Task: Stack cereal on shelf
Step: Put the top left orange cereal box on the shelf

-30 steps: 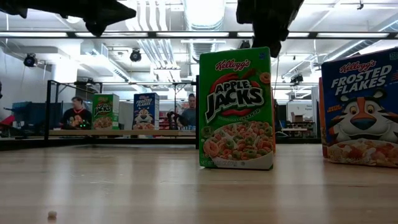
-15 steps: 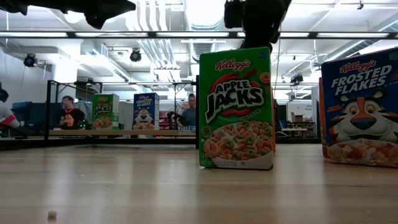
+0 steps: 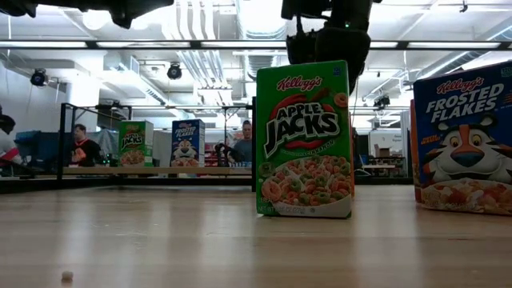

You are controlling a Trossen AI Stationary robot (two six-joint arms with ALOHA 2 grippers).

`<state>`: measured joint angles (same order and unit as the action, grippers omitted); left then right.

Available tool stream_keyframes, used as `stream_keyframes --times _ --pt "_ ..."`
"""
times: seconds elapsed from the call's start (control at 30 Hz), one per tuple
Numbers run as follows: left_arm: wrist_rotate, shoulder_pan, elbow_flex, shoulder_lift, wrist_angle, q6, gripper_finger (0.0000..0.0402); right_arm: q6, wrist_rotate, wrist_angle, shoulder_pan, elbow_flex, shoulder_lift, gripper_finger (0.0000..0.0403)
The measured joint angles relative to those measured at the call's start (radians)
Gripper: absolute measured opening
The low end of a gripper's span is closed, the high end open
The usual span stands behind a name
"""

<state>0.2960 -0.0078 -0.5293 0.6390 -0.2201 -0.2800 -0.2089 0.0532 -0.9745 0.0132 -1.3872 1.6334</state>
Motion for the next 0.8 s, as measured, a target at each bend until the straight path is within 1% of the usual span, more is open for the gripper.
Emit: stream_keyframes --times 0.13,0.5,0.8 --pt "0.000 0.000 0.000 0.000 -0.015 -0.001 0.0000 0.005 0.000 0.001 0.000 0.000 0.014 0.0278" --pt "0.000 0.000 0.000 0.000 -0.010 -0.002 0.0000 0.000 0.000 0.003 0.000 0.000 0.017 0.0210" --pt "0.000 0.000 0.000 0.001 -0.001 0.012 0.0000 -0.001 -0.001 0.003 0.000 -0.004 0.010 0.0180"
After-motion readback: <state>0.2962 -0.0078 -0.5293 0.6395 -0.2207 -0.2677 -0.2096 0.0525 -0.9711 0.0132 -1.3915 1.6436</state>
